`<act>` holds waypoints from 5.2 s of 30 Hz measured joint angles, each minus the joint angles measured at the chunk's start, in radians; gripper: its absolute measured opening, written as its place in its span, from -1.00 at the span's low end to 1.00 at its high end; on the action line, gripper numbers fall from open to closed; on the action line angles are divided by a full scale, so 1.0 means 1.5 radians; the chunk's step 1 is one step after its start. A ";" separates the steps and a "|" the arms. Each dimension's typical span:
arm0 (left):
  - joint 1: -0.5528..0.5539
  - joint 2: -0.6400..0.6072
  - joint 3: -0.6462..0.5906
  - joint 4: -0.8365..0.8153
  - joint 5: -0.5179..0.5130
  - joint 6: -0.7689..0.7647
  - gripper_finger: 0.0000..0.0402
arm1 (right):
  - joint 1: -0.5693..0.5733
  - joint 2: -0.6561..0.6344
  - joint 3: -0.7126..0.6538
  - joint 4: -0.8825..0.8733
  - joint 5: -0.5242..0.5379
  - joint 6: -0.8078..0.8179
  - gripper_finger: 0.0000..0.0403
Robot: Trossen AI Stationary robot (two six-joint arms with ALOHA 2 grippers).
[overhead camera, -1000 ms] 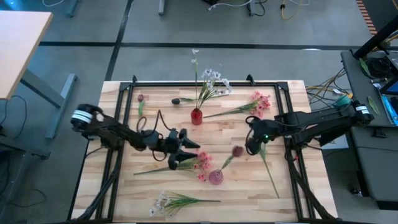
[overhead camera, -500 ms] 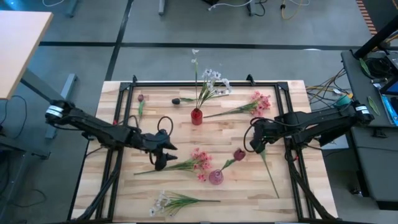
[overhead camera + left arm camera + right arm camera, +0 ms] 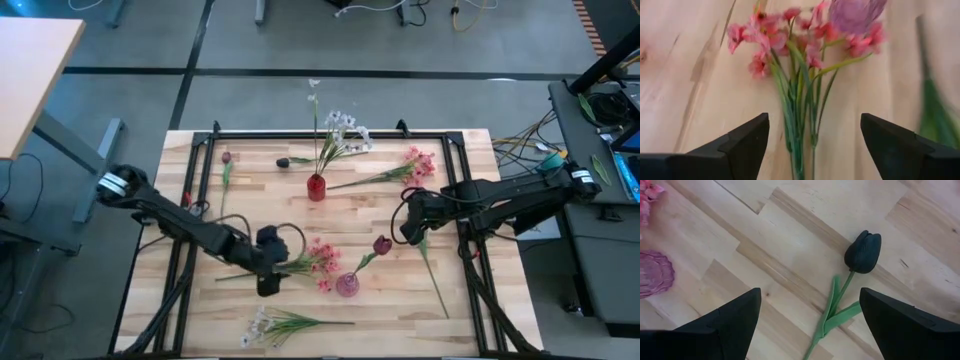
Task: Sort flowers into vase by color
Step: Put the pink flowers into the red vase
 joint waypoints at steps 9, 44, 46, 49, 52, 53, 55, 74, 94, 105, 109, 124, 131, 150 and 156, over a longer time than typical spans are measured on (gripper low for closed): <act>-0.016 0.153 0.105 -0.104 -0.032 -0.012 0.45 | 0.000 0.002 0.000 0.000 0.000 -0.017 0.63; -0.022 0.183 0.113 -0.135 -0.031 -0.079 -0.98 | 0.000 0.002 0.000 0.004 0.001 -0.033 0.63; -0.027 0.158 0.113 -0.147 -0.032 -0.069 -0.97 | 0.000 0.002 0.000 0.004 0.000 -0.035 0.63; -0.033 0.110 0.113 -0.142 -0.045 -0.039 -0.98 | 0.000 0.002 0.000 0.008 0.001 -0.042 0.63; -0.038 0.049 0.113 -0.130 -0.080 0.007 -0.98 | 0.000 0.002 0.000 0.026 0.005 -0.054 0.63; -0.038 0.027 0.113 -0.126 -0.092 0.025 -0.98 | 0.000 0.002 0.000 0.032 0.006 -0.060 0.63; -0.038 -0.017 0.113 -0.120 -0.118 0.062 -0.98 | 0.000 0.002 0.000 0.047 0.008 -0.069 0.63; 0.098 -0.318 -0.121 0.642 -0.061 0.578 -0.99 | 0.000 0.002 -0.001 0.163 0.070 -0.156 0.63; 0.401 -0.060 -0.139 1.087 0.082 0.407 -0.99 | 0.000 0.002 -0.001 0.199 0.122 -0.170 0.63; 0.454 0.024 -0.058 1.087 0.130 0.405 -0.99 | 0.000 0.002 -0.001 0.209 0.126 -0.175 0.63; 0.471 0.027 -0.059 1.087 0.133 0.403 -0.99 | 0.000 0.002 -0.002 0.209 0.134 -0.176 0.63; 0.476 0.027 -0.060 1.050 0.132 0.405 -0.99 | 0.000 0.002 -0.006 0.209 0.139 -0.176 0.63; 0.476 0.028 -0.061 1.032 0.131 0.403 -0.99 | 0.000 0.002 -0.006 0.209 0.139 -0.176 0.63; 0.475 0.028 -0.069 0.964 0.107 0.349 -0.58 | 0.000 0.002 -0.006 0.211 0.139 -0.176 0.63; 0.475 0.028 -0.069 0.951 0.107 0.343 -0.44 | 0.000 0.002 -0.006 0.211 0.134 -0.172 0.63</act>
